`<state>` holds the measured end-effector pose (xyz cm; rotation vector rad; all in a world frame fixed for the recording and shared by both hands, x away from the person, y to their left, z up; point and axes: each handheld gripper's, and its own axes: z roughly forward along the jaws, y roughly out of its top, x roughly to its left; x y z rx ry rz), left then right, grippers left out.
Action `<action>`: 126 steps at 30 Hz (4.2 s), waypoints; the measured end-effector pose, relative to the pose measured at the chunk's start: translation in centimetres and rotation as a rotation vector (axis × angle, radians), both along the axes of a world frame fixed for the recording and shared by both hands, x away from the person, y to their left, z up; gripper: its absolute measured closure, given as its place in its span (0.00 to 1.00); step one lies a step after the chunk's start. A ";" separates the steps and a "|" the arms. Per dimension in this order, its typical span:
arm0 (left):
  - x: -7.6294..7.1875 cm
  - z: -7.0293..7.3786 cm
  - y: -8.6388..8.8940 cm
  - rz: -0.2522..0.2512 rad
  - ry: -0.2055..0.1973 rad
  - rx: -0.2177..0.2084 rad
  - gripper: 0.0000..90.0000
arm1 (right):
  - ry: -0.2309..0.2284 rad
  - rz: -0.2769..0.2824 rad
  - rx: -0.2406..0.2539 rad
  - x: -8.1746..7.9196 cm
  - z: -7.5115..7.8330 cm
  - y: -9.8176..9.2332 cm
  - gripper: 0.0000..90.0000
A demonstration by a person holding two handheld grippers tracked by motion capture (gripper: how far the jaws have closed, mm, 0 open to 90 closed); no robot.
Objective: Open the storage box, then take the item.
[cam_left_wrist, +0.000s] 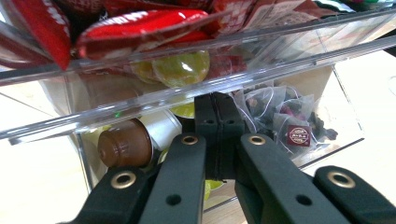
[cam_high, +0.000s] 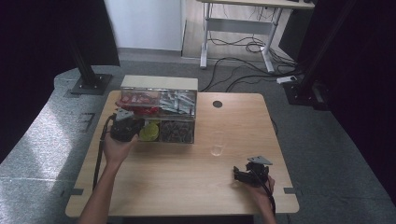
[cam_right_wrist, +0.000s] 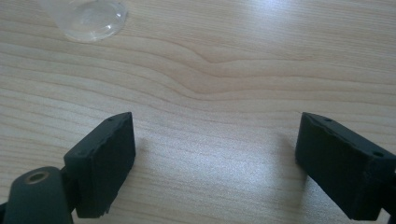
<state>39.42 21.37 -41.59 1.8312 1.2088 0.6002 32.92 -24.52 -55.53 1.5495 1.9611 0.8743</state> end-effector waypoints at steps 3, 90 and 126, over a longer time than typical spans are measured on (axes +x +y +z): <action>0.0 -0.1 -0.1 0.001 0.002 -0.001 1.00 | 0.000 0.000 0.000 0.0 0.0 0.0 0.14; 0.5 -0.1 -0.3 -0.035 0.025 0.001 1.00 | -0.263 0.272 0.201 -1.0 9.6 7.6 0.56; 0.5 0.1 -0.4 -0.039 0.030 -0.001 1.00 | -0.267 0.359 0.215 0.9 10.8 11.0 0.60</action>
